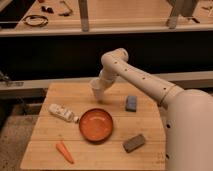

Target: Pick up the ceramic cup

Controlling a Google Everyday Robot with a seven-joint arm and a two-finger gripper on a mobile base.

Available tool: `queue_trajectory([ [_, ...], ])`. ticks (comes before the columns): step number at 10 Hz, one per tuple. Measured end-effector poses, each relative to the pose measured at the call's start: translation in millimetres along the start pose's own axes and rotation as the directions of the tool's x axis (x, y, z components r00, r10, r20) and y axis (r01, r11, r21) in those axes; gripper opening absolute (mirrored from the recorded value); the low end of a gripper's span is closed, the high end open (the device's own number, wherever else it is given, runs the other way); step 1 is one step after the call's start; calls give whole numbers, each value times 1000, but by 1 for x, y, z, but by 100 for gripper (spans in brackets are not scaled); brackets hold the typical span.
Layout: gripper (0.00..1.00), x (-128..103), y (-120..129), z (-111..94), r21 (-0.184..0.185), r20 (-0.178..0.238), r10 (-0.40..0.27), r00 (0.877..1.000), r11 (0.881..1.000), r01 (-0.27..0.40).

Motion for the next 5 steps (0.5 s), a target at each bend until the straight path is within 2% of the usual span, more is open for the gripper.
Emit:
queue_trajectory([
  [5, 2, 3, -3, -8, -7, 3, -20, 1000, 1000, 20],
])
